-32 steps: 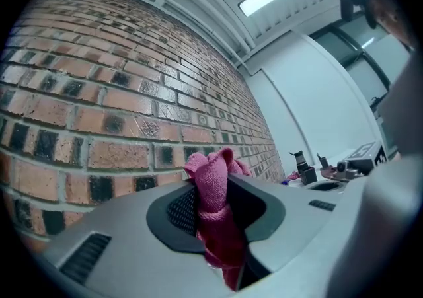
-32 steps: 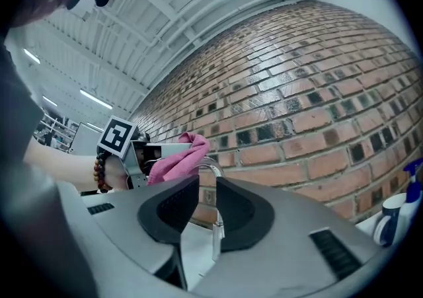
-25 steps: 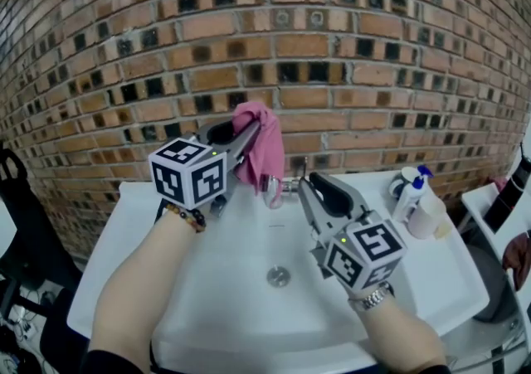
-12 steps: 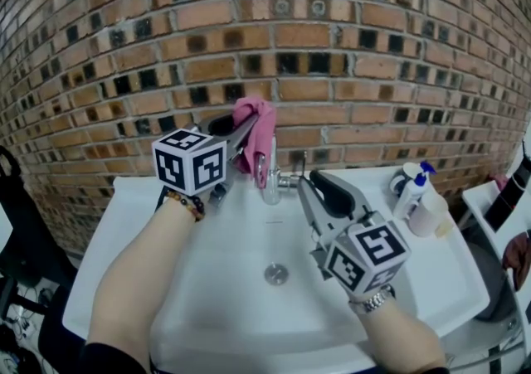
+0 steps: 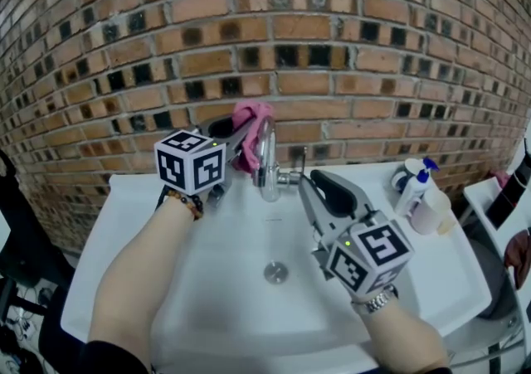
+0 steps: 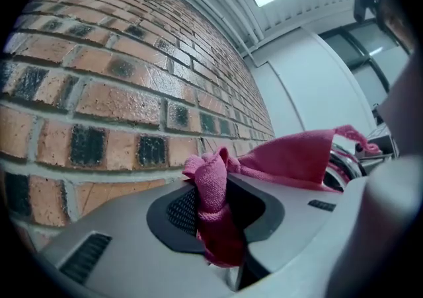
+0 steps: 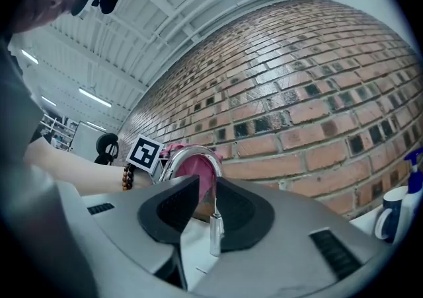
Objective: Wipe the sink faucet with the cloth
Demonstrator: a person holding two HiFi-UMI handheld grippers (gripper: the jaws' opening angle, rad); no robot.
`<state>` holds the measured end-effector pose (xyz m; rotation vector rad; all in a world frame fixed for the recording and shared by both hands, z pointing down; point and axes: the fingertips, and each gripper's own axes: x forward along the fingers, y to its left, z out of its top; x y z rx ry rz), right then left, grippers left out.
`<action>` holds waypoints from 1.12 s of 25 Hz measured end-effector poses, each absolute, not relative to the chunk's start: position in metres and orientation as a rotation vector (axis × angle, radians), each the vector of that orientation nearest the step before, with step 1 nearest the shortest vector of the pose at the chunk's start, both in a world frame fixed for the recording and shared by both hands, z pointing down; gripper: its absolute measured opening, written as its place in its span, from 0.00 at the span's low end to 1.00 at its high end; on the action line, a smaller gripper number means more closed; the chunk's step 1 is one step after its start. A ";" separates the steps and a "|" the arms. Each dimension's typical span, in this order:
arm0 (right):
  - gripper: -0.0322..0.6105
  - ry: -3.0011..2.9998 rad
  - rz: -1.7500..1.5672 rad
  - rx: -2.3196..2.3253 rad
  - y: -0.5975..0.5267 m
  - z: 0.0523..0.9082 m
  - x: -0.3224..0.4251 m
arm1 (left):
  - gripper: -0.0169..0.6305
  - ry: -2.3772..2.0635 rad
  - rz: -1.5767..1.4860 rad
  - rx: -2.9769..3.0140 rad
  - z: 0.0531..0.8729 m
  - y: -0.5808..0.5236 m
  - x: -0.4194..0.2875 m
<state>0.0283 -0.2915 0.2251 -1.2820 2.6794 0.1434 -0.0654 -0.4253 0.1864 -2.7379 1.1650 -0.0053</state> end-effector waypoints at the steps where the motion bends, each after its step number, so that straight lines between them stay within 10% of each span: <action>1: 0.19 2.682 0.143 -1.283 -0.292 0.226 0.028 | 0.16 1.168 -0.005 -2.743 0.189 -0.427 -0.065; 28: 0.19 2.722 0.117 -1.304 -0.300 0.242 0.023 | 0.15 1.218 -0.413 -2.667 0.283 -0.446 -0.067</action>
